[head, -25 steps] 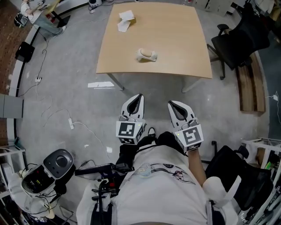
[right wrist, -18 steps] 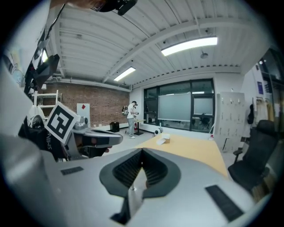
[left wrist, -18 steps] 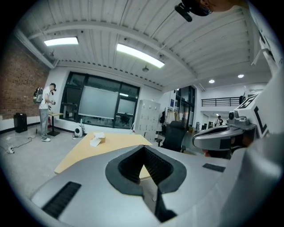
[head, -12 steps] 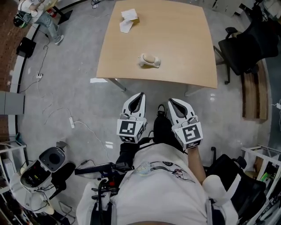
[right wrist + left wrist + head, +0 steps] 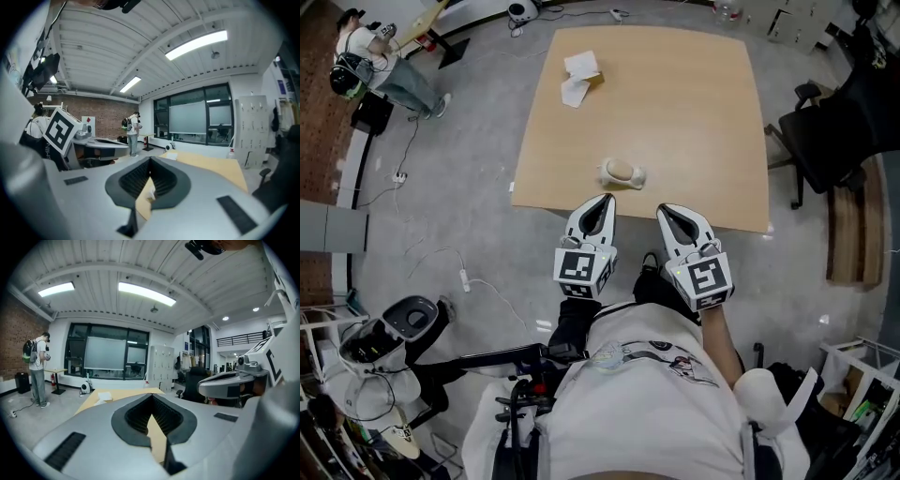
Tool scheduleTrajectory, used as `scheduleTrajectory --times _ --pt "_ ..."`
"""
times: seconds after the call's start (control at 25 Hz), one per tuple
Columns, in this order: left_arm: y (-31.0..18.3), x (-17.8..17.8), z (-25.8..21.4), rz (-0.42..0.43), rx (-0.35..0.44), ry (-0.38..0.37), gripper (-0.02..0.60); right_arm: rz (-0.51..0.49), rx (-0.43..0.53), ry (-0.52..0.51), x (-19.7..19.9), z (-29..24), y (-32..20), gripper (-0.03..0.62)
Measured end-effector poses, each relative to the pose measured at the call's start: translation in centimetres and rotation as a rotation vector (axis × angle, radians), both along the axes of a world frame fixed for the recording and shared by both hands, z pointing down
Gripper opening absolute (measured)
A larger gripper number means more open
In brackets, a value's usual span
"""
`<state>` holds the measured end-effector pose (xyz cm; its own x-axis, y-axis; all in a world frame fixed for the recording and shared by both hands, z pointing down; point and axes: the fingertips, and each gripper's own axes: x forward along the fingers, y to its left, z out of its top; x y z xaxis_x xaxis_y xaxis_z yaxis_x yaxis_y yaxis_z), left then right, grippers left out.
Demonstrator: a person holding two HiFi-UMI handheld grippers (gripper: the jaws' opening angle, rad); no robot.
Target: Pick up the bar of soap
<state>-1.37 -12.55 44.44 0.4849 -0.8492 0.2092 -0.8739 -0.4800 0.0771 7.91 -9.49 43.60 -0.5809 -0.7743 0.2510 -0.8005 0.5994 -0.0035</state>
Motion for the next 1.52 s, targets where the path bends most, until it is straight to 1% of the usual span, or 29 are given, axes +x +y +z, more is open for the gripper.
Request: scheduleTrajectory --times 0.16,0.32,0.4,0.56,0.8,0.96,1.08,1.12,1.24,1.36,1.52 --pt "-2.9 0.8 0.2 -0.025 -0.041 -0.007 0.003 0.014 -0.053 -0.015 1.7 0.3 -3.4 0.003" --pt "-5.6 0.5 -0.1 -0.053 -0.024 -0.011 0.003 0.021 -0.076 -0.015 2.7 1.2 -6.3 0.003" --pt "-6.0 -0.6 0.2 -0.08 -0.033 -0.011 0.003 0.003 -0.096 -0.008 2.1 1.9 -7.0 0.003" --pt "-6.1 -3.4 2.5 -0.143 -0.088 -0.018 0.003 -0.066 -0.141 -0.004 -0.4 3.9 -8.0 0.003" --pt "-7.2 -6.2 5.7 -0.162 -0.132 -0.045 0.003 -0.099 -0.183 0.032 -3.4 7.0 -9.3 0.003" --pt "-6.7 -8.5 9.9 -0.181 -0.236 -0.073 0.003 -0.129 -0.228 0.078 -5.4 9.6 -9.3 0.003" --pt "-6.5 -9.0 12.6 -0.16 -0.304 -0.138 0.003 -0.128 -0.268 0.096 -5.9 11.5 -9.9 0.003" --pt "-6.3 -9.1 13.5 -0.154 -0.329 -0.145 0.003 -0.135 -0.283 0.109 -6.0 12.3 -10.0 0.003" --pt "-6.0 -9.4 16.4 -0.145 -0.401 -0.142 0.003 -0.174 -0.329 0.161 -6.8 15.5 -9.9 0.003" --pt "-6.2 -9.6 19.1 -0.137 -0.466 -0.156 0.003 -0.216 -0.378 0.202 -7.6 18.6 -10.0 0.003" --pt "-6.0 -10.0 21.8 -0.127 -0.55 -0.163 0.003 -0.283 -0.429 0.262 -8.4 21.9 -10.3 0.003"
